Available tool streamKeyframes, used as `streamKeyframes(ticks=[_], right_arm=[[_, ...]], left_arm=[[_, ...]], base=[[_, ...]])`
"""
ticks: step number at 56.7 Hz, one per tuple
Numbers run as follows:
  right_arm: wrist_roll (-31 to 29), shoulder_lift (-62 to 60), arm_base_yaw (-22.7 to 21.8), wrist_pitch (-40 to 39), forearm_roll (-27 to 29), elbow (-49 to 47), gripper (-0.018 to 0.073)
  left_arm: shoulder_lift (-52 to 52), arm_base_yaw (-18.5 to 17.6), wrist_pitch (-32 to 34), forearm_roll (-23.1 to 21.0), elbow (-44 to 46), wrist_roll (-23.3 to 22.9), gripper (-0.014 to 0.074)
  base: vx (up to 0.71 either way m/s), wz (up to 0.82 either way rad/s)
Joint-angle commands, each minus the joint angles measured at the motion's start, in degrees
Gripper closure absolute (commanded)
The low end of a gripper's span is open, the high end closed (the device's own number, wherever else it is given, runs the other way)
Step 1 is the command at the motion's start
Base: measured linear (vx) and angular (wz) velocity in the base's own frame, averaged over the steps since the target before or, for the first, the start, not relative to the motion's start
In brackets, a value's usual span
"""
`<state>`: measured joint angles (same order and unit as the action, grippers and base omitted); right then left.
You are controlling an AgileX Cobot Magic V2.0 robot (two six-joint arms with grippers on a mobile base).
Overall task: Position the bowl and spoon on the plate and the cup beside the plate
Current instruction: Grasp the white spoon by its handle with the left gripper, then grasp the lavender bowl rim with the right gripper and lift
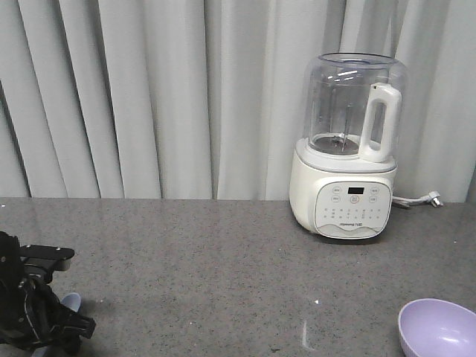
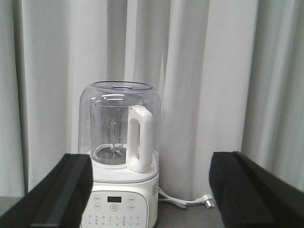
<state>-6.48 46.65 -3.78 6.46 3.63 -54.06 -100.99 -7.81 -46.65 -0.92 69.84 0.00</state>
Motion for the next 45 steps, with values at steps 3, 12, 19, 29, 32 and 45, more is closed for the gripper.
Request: streamKeyframes(ticks=[3,12,19,29,32,45], right_arm=[[-0.54,-0.23,0.0,-4.23,-0.26,-1.93,0.001],[-0.54,-0.23,0.0,-4.24,-0.26,-1.93,0.001],[-0.54,-0.23,0.0,-3.97,-0.26,-1.93,0.001],[-0.54,-0.71,0.0,0.14,-0.26,-2.43,0.001],[-0.54,-0.71,0.0,4.46,-0.26,-3.34,0.001],[7.9,3.38,-0.08,26.31,-4.71,-9.82,0.0013]], left_arm=[[2.01,0.09,0.85,0.32,1.47,-0.67,0.0242],[2.01,0.04,-0.41,0.32,1.47,0.96,0.0592],[2.81,0.04,-0.37,-0.52,1.47,1.0,0.0605],[9.87,0.04,2.73,-3.21,1.47,1.44,0.0604],[13.37,0.04,3.5,-3.36,1.47,1.45,0.0603],[27.97,0.04,4.35,-4.61,1.47,1.45,0.0603]], base=[[0.0,0.0],[0.0,0.0],[0.0,0.0],[0.0,0.0],[0.0,0.0],[0.0,0.0]])
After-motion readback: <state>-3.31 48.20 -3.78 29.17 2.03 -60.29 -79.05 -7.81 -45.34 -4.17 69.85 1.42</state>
